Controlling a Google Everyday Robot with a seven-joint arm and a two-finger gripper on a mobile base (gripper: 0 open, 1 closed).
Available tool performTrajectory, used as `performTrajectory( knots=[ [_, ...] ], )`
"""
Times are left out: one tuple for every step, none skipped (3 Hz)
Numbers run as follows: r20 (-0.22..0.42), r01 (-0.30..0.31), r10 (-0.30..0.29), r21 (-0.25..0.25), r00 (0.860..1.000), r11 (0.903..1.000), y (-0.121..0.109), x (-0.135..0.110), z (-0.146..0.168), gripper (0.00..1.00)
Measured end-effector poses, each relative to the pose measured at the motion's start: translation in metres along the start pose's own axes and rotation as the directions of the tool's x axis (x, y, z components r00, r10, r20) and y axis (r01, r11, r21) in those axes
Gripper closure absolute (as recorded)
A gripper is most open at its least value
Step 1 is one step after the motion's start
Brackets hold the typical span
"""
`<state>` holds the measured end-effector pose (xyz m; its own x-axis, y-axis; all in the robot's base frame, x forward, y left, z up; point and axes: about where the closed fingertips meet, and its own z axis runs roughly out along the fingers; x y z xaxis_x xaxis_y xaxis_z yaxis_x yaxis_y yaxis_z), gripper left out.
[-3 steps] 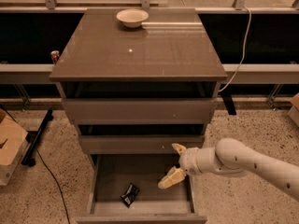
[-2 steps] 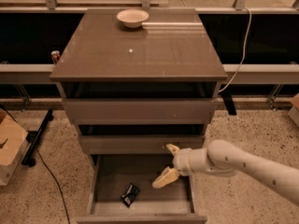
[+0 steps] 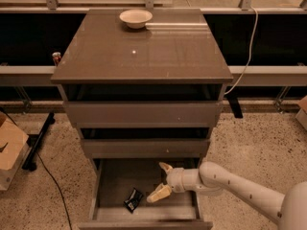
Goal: Pick rxbar blueberry from bottom drawer and place on counter
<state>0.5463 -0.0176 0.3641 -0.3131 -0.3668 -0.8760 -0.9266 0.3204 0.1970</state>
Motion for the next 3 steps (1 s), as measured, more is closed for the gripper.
performTrajectory(
  knots=[
    [-0.001, -0.016, 0.016, -0.007, 1.0, 0.9998, 0.005, 0.006, 0.005, 0.0],
    [-0.011, -0.018, 0.018, 0.004, 1.0, 0.9998, 0.003, 0.008, 0.01, 0.0],
    [0.014, -0.017, 0.016, 0.024, 1.0, 0.9996, -0.006, 0.018, 0.027, 0.0]
  ],
)
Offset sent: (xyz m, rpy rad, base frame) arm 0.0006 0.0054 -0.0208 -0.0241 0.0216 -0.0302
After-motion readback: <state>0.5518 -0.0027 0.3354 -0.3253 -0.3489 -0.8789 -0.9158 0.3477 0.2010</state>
